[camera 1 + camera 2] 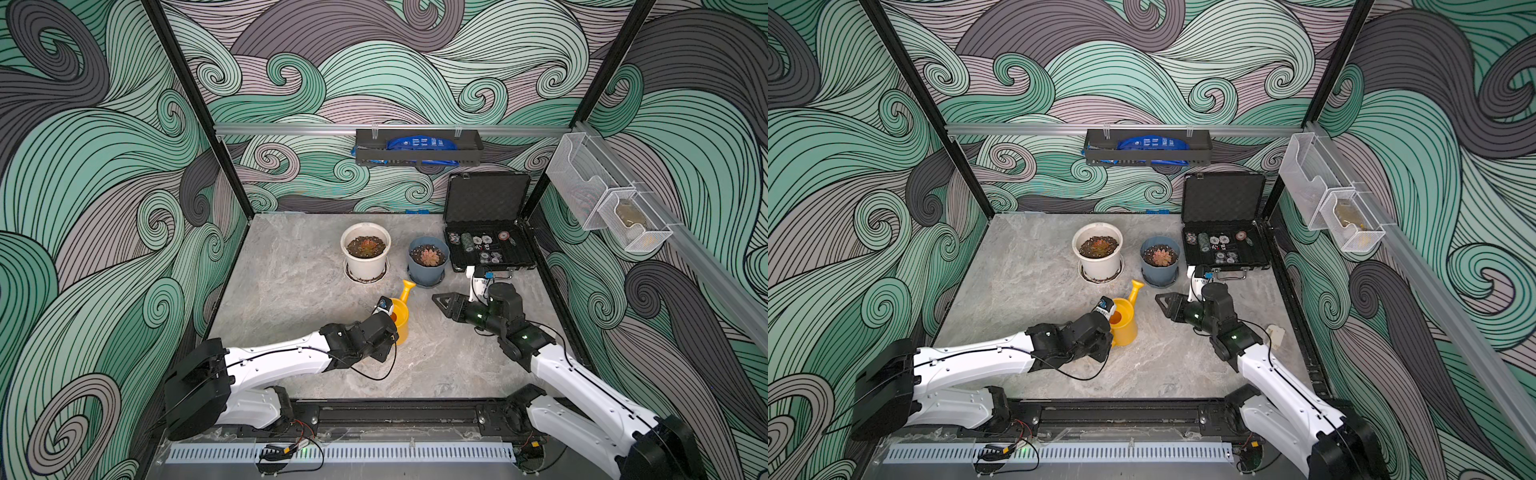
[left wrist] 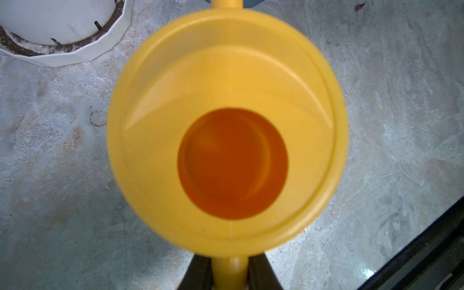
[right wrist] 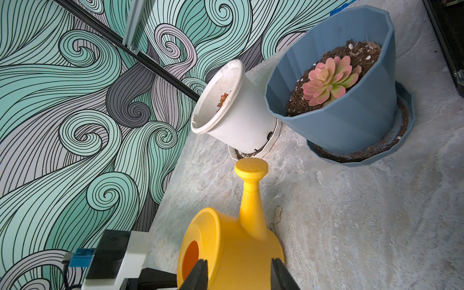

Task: Water the succulent around the soil edge
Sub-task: Place the watering can at the center of the board.

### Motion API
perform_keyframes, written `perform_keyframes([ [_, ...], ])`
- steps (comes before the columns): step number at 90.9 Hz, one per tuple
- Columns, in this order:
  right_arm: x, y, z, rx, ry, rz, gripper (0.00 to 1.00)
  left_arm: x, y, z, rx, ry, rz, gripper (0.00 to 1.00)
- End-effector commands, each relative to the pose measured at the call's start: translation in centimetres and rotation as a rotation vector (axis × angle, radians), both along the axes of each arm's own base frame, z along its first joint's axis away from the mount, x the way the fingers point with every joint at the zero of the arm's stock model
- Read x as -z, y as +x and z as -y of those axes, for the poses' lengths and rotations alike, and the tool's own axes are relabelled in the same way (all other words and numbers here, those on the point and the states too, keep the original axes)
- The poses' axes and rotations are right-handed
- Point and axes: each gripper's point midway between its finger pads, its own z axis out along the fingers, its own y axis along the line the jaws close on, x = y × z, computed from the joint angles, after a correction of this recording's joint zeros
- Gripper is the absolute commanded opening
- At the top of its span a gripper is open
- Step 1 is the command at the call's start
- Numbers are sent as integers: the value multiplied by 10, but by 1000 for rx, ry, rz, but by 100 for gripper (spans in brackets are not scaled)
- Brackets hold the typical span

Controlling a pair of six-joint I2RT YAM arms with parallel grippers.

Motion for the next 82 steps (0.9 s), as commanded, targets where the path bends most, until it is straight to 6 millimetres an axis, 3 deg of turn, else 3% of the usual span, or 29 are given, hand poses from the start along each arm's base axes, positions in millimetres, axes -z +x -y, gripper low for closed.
perform_keyframes([
  [1,-1,0,0,-2,15,5,45,-4,2,0,-31,-16,7,35],
  [21,-2,0,0,-3,15,6,45,-9,0,-2,-31,-22,5,62],
  [31,-2,-1,0,-5,15,7,45,-20,-2,-2,-17,-39,19,75],
  [44,-6,-3,-1,-21,18,14,45,-51,-3,-2,13,-105,71,83],
  [54,-13,-6,-2,-36,29,42,45,-79,-4,-3,39,-158,122,98],
  [72,-29,-12,3,-21,50,110,50,-123,0,-11,27,-232,218,99],
  [82,-45,-14,16,42,50,177,54,-146,0,-14,34,-274,275,99],
])
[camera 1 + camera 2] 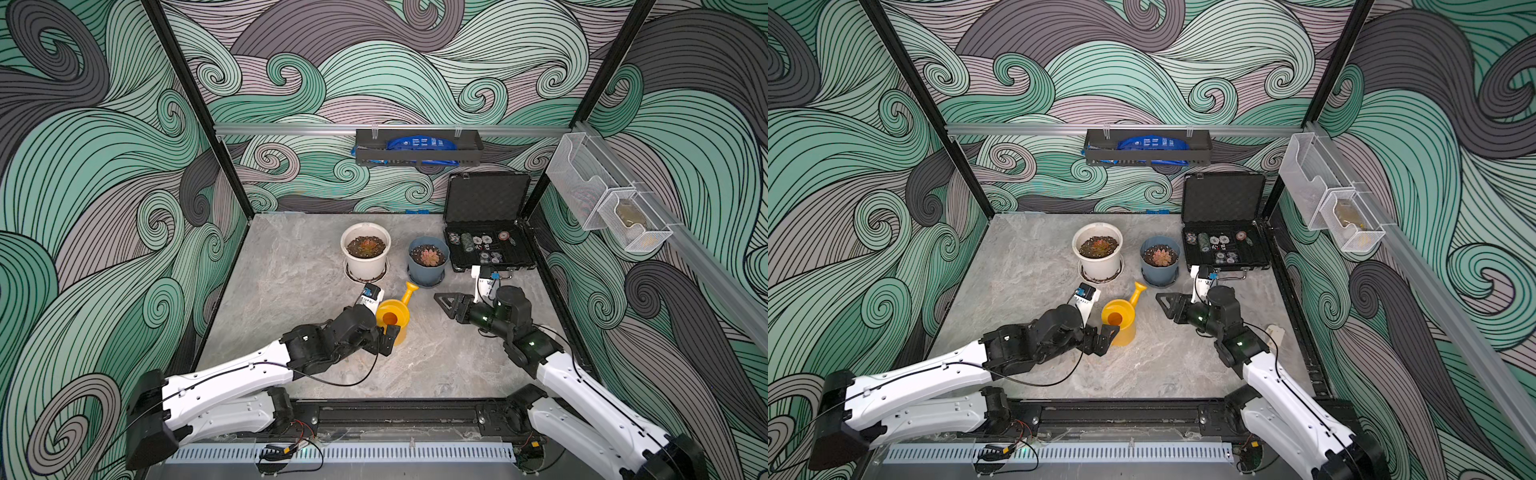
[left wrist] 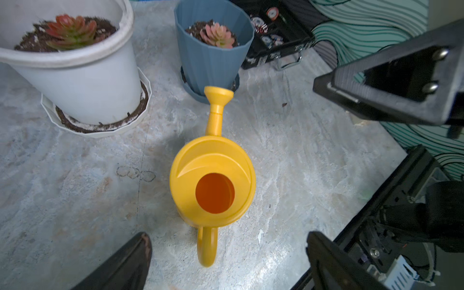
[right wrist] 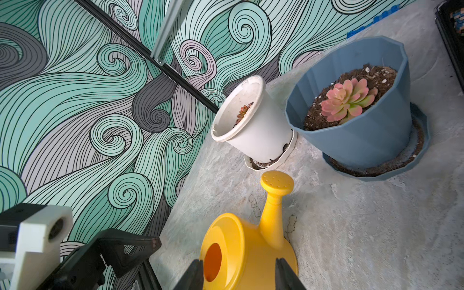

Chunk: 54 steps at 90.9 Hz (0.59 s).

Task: Water the succulent around the soil edge
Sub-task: Place the watering can at the center of the board, then reset both arms

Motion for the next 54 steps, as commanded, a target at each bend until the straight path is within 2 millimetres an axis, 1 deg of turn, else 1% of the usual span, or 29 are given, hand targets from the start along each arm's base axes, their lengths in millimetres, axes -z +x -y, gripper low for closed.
perform_keyframes([
  [1,-12,-1,13,59,2,68,54,-33,2,-5,-1,-27,83,99],
  [12,-36,-7,29,131,25,188,60,-53,7,-22,-55,-11,137,99],
  [19,-48,-8,39,180,19,253,64,-67,12,-40,-112,17,177,99],
  [21,-50,-8,42,198,12,268,65,-68,14,-45,-131,35,188,99],
  [33,-68,-3,58,282,-70,320,69,-95,22,-74,-232,62,266,99],
  [37,-75,0,63,307,-102,344,74,-104,23,-80,-249,65,299,99],
  [38,-76,0,63,311,-110,350,86,-105,24,-82,-254,65,305,99],
  [39,-77,1,65,319,-118,355,92,-107,24,-83,-257,67,315,99],
  [41,-79,2,67,333,-134,366,97,-112,26,-86,-266,67,334,99],
  [45,-81,6,73,370,-159,380,99,-121,28,-94,-290,70,371,99],
  [54,-86,14,86,451,-190,415,99,-140,35,-110,-361,79,449,99],
])
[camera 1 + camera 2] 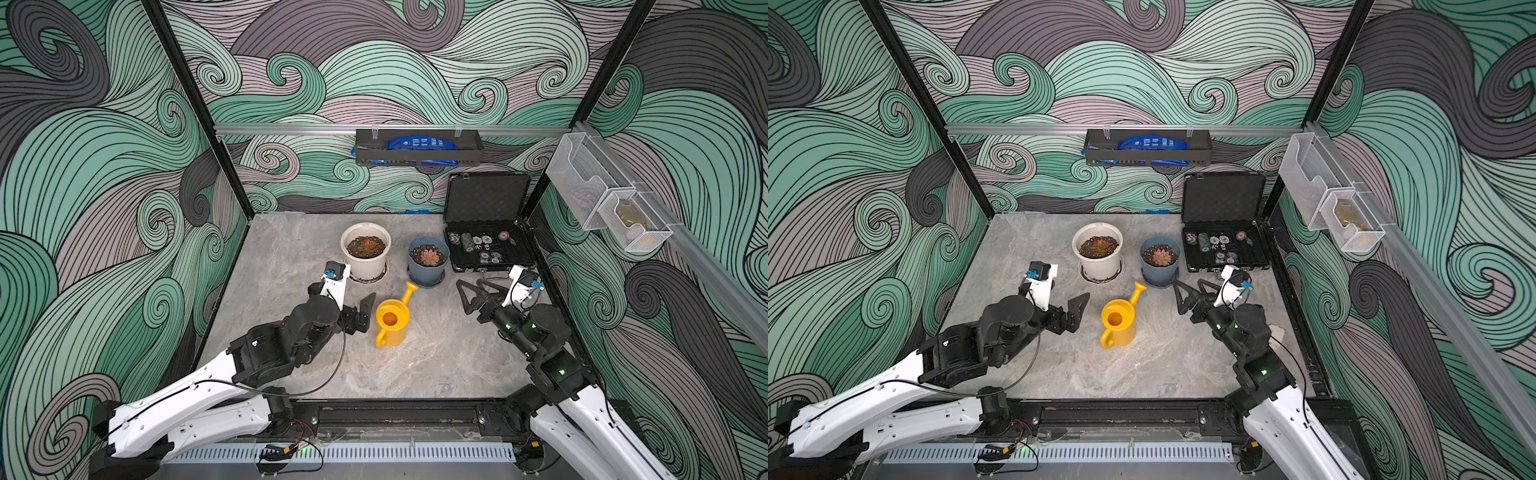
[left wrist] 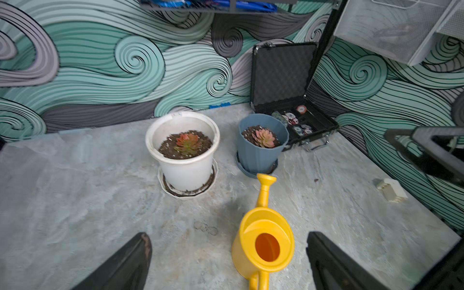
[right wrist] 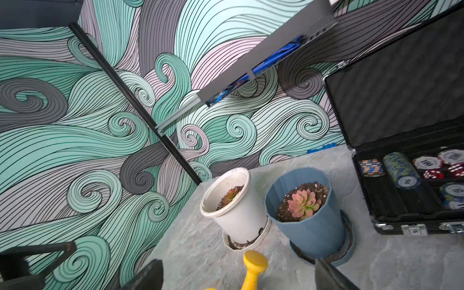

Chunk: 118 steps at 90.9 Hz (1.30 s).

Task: Water the succulent around the soil edge
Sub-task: Reset both arms

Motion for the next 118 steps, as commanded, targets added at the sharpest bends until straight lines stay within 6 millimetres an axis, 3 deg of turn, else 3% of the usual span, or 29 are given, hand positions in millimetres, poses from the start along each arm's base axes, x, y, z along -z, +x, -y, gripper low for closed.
perform_keyframes([
  [1,-11,11,22,141,-76,62,99,-31,12,-31,-124,59,125,99],
  [24,-33,43,32,280,-183,219,99,-62,59,-77,-314,32,217,99],
  [40,-34,70,49,407,-259,230,99,-50,102,-107,-417,5,199,99],
  [57,12,111,65,406,-195,52,99,-1,139,-141,-501,-32,135,99],
  [71,47,111,88,529,-275,21,99,52,150,-179,-624,67,84,99],
  [83,64,106,110,631,-373,8,99,95,139,-219,-763,164,61,99],
  [95,65,95,94,513,-523,148,99,133,127,-224,-788,183,47,99],
  [109,74,67,106,571,-556,284,99,160,130,-216,-758,244,-37,99],
  [118,84,69,106,566,-563,268,99,170,129,-219,-768,271,-39,99],
])
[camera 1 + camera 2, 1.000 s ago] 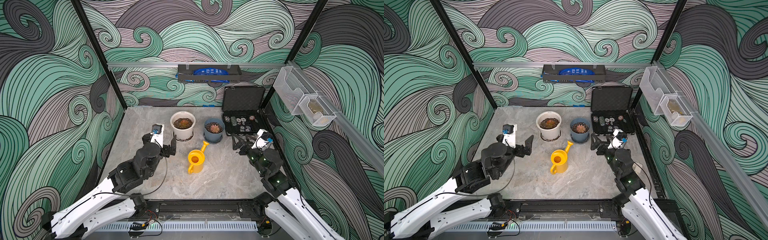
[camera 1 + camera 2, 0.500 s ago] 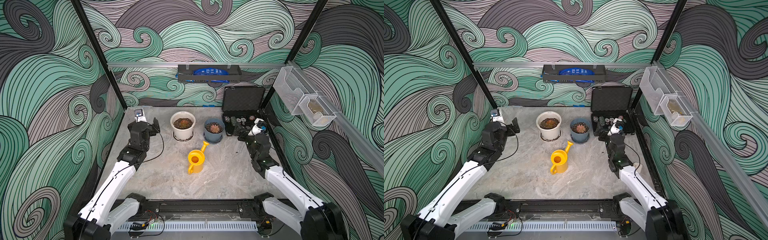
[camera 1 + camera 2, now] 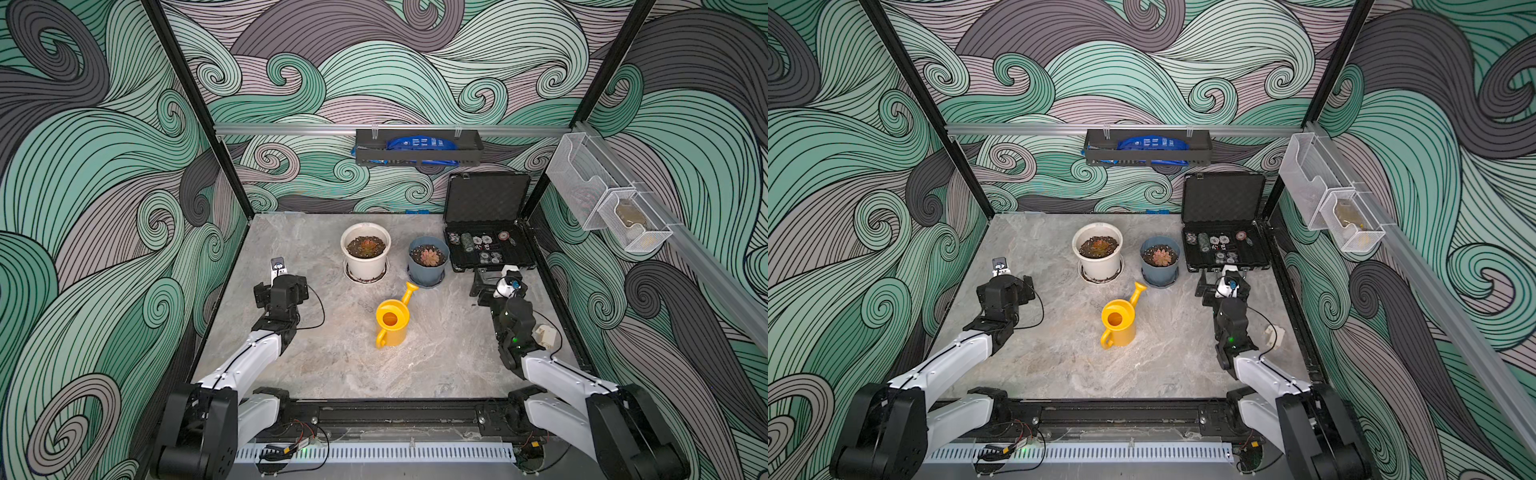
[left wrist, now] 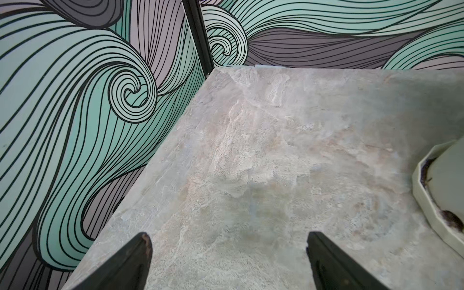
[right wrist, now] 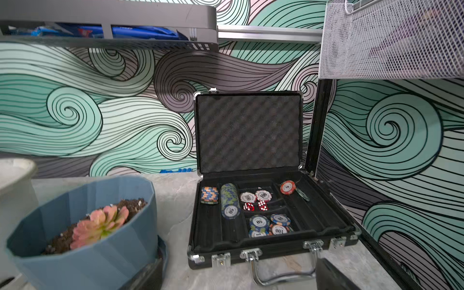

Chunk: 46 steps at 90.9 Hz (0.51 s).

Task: Water the succulent around the soil edge
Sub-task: Reset both arms

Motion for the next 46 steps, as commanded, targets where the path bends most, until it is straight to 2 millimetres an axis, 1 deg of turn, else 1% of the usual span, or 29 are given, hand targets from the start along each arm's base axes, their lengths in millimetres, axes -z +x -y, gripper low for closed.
perform_keyframes([
  [1,-38,0,2,6,-40,168,99,-10,7,-2,-19,36,57,99],
  [8,-30,6,0,-9,-40,143,99,1,6,0,-4,39,63,97],
  [14,-24,8,-1,-11,-32,136,99,7,8,3,12,42,69,97],
  [24,-15,9,-3,-51,-24,138,99,5,16,11,61,39,96,99],
  [33,-12,11,-5,-107,-17,160,99,5,26,16,101,41,99,99],
  [40,-10,9,2,-106,22,186,99,7,29,13,98,7,108,99],
  [46,-4,9,6,-102,36,188,99,8,30,10,102,-32,138,99],
])
